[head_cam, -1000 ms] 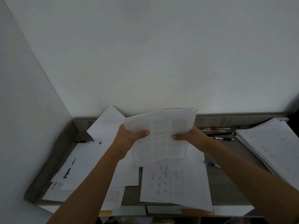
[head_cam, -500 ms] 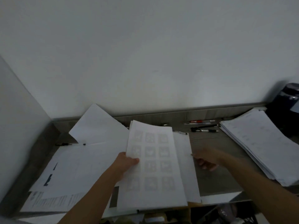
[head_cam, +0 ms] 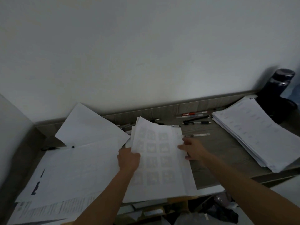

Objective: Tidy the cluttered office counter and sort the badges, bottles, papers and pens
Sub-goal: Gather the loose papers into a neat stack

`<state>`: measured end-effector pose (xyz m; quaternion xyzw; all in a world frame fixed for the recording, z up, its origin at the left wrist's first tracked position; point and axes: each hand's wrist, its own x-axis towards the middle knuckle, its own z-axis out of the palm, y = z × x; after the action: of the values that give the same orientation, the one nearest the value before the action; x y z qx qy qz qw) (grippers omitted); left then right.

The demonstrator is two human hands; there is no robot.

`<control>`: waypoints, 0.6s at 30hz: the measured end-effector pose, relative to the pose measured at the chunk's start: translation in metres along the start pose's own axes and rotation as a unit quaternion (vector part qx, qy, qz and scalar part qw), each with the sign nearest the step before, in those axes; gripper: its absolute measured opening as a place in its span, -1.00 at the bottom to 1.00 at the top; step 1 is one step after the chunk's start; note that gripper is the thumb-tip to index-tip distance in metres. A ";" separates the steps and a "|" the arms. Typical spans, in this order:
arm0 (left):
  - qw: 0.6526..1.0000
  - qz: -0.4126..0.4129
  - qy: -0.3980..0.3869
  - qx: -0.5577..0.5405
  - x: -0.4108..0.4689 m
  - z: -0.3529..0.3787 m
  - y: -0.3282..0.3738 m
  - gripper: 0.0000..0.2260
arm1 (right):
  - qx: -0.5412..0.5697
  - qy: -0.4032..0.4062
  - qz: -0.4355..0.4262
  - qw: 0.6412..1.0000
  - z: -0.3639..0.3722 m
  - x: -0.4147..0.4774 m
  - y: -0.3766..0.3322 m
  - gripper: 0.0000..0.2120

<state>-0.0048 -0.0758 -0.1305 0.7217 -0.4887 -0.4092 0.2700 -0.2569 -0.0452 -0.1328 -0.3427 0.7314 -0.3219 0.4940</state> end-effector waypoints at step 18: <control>0.973 0.095 -0.154 -0.142 -0.014 -0.067 0.016 -0.71 | 0.060 -0.040 0.012 0.997 -0.001 0.010 -0.025 -0.64</control>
<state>0.0427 -0.0696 -0.0786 0.5545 -0.5275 -0.5534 0.3286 -0.2559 -0.0675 -0.1171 -0.3166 0.6942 -0.3452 0.5465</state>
